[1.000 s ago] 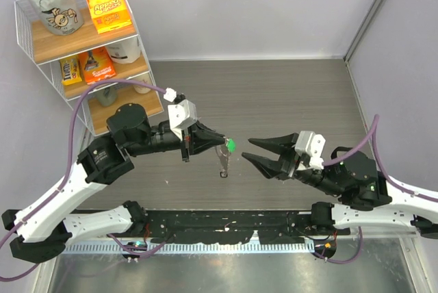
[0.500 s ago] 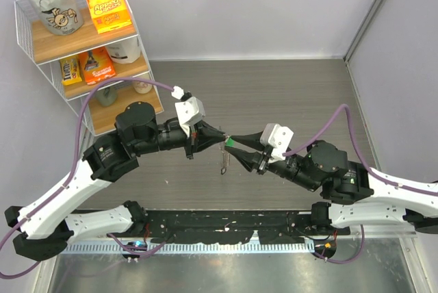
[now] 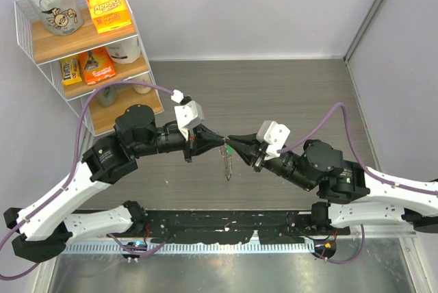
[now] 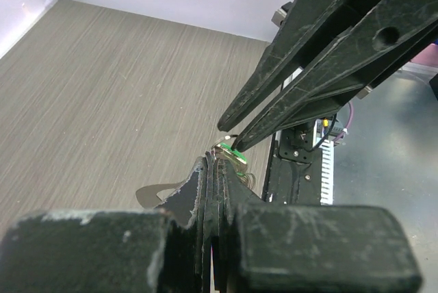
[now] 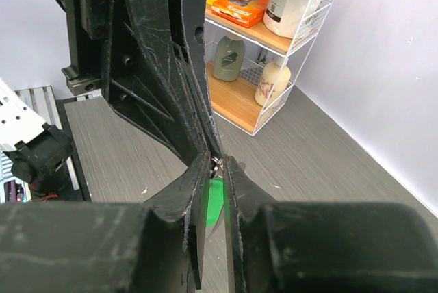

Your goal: Put the keys on the keyring

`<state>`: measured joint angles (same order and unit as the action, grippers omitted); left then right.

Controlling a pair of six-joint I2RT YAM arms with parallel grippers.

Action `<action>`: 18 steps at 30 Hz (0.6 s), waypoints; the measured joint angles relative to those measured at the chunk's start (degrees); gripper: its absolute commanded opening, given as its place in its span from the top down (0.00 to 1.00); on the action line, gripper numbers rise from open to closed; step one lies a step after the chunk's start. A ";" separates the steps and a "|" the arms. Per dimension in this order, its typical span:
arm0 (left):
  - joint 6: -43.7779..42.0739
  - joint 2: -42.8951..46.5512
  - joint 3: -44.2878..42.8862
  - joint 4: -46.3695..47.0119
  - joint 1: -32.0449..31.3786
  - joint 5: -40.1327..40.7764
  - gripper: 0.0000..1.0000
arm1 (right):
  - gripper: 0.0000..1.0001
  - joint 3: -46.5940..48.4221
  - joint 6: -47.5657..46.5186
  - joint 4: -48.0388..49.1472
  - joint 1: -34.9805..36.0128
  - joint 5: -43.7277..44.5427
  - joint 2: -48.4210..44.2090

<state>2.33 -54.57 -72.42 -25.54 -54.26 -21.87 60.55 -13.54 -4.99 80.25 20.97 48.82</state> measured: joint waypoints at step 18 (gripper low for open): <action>0.46 3.13 2.69 2.89 0.00 -1.86 1.00 | 0.94 -0.61 0.55 0.31 0.15 0.76 -0.11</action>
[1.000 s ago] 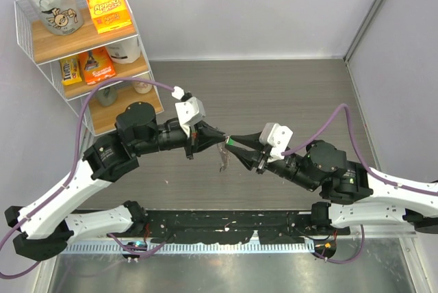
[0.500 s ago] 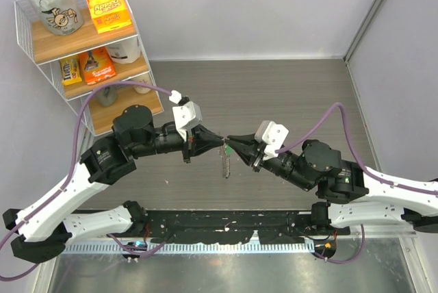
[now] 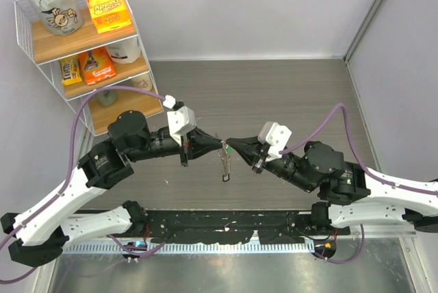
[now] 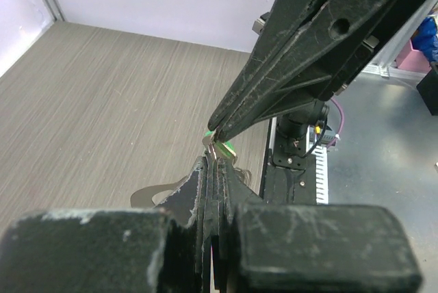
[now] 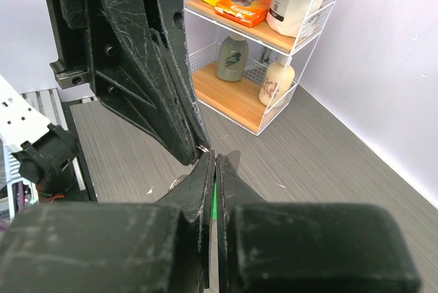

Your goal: Put the keys on the keyring

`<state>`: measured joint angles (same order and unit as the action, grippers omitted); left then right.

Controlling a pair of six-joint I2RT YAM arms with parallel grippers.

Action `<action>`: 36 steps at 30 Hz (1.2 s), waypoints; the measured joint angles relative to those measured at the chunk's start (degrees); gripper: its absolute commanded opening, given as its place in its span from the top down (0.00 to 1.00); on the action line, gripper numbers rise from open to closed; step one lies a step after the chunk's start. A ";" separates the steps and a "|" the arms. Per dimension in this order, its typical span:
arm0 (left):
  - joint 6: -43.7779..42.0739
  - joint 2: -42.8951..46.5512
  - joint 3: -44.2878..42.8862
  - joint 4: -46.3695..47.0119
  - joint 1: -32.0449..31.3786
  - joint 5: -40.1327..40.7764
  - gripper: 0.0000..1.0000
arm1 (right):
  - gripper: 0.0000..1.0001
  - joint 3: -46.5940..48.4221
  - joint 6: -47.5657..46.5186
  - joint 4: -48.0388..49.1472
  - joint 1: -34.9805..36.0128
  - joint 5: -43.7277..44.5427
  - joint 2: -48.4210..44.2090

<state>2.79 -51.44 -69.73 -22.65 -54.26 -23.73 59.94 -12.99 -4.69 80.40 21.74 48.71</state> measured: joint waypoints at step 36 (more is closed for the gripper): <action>4.85 6.97 15.02 16.41 0.00 1.11 1.00 | 0.50 -15.58 12.07 -5.51 -0.52 10.84 -11.21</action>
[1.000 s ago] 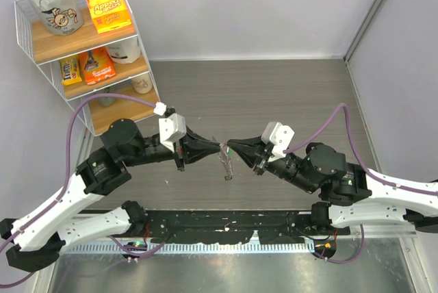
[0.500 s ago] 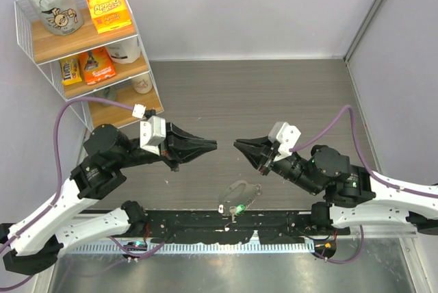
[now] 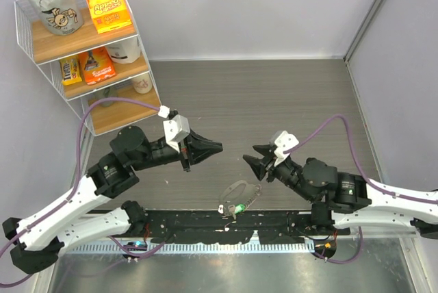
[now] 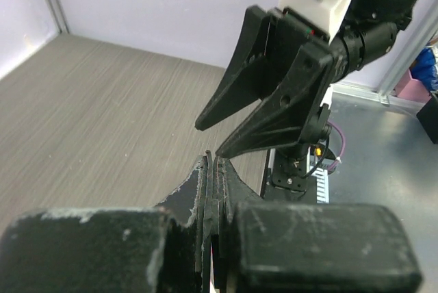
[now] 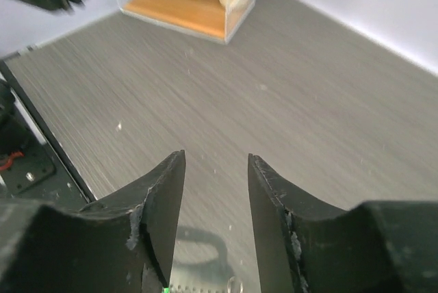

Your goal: Put the keys on the keyring

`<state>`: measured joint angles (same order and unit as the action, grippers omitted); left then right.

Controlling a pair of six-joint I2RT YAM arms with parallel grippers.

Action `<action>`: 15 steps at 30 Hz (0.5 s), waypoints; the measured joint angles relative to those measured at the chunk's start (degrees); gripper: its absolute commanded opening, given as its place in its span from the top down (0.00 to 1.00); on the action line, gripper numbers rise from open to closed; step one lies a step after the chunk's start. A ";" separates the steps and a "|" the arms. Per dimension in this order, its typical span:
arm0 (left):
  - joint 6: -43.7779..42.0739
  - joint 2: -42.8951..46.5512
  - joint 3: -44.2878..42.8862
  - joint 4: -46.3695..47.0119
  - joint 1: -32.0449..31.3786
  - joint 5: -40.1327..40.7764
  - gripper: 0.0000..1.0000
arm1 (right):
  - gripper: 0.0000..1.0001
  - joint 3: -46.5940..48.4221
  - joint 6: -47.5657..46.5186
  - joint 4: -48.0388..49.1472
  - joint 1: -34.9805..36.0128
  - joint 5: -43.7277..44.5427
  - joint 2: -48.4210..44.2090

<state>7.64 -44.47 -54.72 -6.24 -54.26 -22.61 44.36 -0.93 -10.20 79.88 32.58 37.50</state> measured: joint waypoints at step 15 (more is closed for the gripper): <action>4.66 -0.17 8.31 -1.60 0.00 12.07 0.76 | 0.48 -12.66 19.02 -12.22 -5.79 -6.91 1.75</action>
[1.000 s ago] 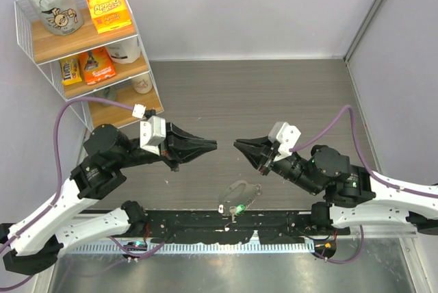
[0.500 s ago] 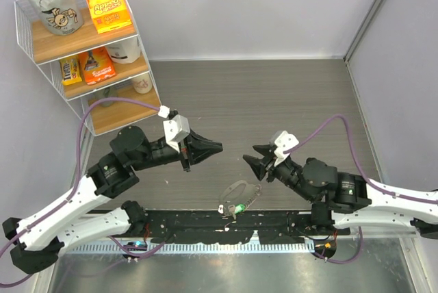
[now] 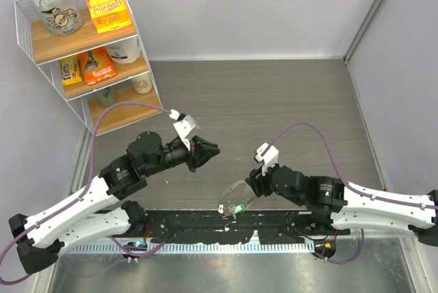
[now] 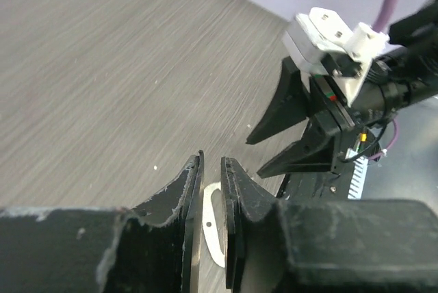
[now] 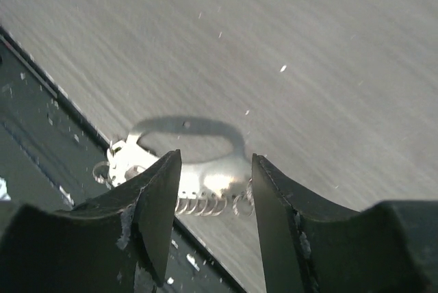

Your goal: Put the keys on the keyring

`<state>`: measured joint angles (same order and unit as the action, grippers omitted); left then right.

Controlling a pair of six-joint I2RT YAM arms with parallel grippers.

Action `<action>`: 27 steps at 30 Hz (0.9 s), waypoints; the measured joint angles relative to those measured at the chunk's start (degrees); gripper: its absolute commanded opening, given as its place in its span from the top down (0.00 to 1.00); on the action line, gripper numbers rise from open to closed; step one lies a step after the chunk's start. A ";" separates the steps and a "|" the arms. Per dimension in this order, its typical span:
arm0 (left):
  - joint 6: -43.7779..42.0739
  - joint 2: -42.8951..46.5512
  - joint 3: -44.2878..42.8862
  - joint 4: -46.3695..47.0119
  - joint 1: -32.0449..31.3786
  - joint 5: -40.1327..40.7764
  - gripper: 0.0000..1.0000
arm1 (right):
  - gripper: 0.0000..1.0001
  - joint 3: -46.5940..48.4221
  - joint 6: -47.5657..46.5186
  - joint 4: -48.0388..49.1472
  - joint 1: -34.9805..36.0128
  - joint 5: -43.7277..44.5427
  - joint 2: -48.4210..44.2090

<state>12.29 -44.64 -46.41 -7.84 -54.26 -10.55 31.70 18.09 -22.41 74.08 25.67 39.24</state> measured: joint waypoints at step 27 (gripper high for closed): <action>5.49 5.27 14.14 -1.29 0.00 12.24 0.44 | 0.54 -10.08 15.10 3.87 -13.90 -6.75 10.91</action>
<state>17.78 -39.38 -32.27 -9.13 -54.26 1.69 21.63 33.19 -18.55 60.18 18.92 50.15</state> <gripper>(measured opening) 0.559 0.462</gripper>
